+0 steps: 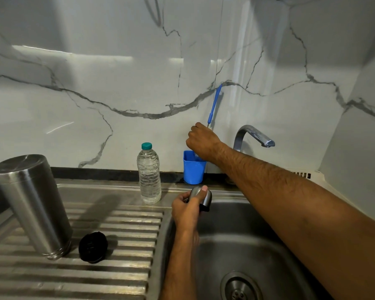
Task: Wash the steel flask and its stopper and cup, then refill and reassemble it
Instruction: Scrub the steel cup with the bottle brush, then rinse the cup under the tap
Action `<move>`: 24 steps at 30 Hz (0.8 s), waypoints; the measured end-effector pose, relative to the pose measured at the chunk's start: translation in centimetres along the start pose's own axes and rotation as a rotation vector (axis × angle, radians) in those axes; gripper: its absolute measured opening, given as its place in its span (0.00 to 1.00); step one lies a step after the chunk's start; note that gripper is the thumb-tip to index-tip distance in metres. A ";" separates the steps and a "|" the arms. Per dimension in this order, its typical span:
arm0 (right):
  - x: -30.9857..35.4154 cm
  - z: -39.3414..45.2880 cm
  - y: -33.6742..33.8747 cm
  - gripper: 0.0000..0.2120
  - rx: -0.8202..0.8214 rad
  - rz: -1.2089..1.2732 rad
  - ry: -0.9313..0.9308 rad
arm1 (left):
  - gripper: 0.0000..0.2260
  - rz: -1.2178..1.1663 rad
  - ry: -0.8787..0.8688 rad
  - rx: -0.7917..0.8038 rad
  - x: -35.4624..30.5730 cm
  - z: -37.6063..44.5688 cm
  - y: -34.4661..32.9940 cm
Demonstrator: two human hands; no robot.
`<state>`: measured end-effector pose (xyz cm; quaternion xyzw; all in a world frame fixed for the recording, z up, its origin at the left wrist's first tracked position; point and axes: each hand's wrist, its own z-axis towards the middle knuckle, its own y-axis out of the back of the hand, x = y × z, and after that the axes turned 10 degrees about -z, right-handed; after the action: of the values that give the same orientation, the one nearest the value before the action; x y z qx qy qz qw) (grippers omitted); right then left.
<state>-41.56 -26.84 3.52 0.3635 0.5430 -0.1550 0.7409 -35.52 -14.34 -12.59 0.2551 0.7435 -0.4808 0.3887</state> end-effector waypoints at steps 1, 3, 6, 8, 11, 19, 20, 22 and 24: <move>0.0 -0.1 0.0 0.08 0.001 0.001 0.000 | 0.29 0.005 0.000 -0.003 0.0 0.0 0.0; -0.1 -0.3 -0.1 0.08 -0.002 0.001 -0.001 | 0.29 0.029 -0.002 -0.004 -0.1 0.0 0.0; -0.2 -0.6 -0.1 0.10 0.003 0.002 -0.004 | 0.29 0.047 -0.005 0.005 0.0 0.0 0.0; -0.3 -0.8 -0.1 0.10 0.007 0.001 -0.011 | 0.29 0.039 -0.004 0.000 -0.1 0.0 0.0; -0.4 -1.1 0.2 0.09 -0.002 0.014 -0.020 | 0.28 0.032 -0.004 -0.002 -0.2 0.0 0.1; -0.1 -3.3 1.7 0.04 -0.099 0.161 -0.100 | 0.36 0.024 -0.028 0.014 0.0 -0.4 0.0; 0.0 -3.9 1.8 0.04 -0.121 0.183 -0.116 | 0.37 0.031 -0.026 0.014 0.0 -0.5 -0.1; 0.4 -5.2 1.8 0.04 -0.167 0.240 -0.135 | 0.31 0.055 -0.027 0.020 0.1 -0.6 -0.1; 0.8 -6.8 1.7 0.05 -0.190 0.283 -0.145 | 0.26 0.072 -0.022 0.024 0.1 -0.8 -0.2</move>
<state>-44.90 -20.77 2.37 0.3528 0.4439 -0.0231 0.8234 -35.99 -13.68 -12.40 0.2813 0.7236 -0.4781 0.4108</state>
